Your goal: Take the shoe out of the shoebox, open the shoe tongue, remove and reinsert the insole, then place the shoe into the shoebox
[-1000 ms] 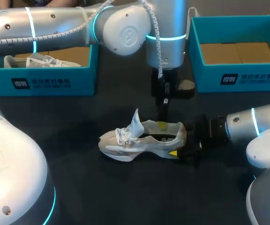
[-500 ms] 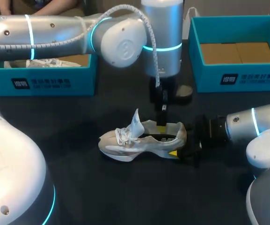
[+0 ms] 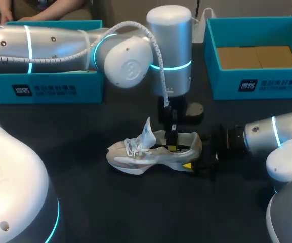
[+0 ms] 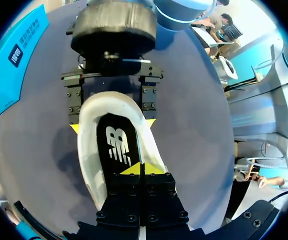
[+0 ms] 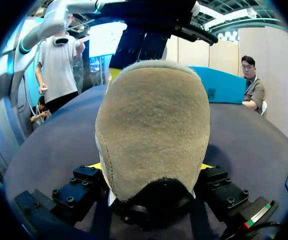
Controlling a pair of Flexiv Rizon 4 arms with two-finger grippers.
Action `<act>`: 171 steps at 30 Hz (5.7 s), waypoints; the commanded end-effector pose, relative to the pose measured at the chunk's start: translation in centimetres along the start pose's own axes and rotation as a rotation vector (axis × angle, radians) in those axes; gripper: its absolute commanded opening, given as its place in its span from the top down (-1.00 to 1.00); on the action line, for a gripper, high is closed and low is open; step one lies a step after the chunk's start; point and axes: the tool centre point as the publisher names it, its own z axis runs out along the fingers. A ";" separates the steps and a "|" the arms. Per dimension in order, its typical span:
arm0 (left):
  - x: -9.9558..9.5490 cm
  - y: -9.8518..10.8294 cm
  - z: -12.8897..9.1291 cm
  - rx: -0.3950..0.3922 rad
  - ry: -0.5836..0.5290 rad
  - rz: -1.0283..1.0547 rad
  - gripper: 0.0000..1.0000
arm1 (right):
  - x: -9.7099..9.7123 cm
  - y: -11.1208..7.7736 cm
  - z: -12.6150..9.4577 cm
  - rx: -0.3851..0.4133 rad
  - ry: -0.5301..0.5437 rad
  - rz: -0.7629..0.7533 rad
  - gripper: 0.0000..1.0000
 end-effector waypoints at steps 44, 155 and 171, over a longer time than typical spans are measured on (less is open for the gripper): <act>-1.2 1.1 3.7 0.044 -0.138 0.071 0.29 | 0.2 0.0 0.1 0.002 -0.001 0.000 1.00; 2.6 -1.5 -5.9 0.257 -0.176 0.067 -1.00 | 0.2 0.0 0.1 0.002 -0.001 0.000 1.00; 2.8 -1.6 -6.0 0.260 -0.176 0.064 -1.00 | 0.2 0.0 0.1 0.002 -0.001 0.000 1.00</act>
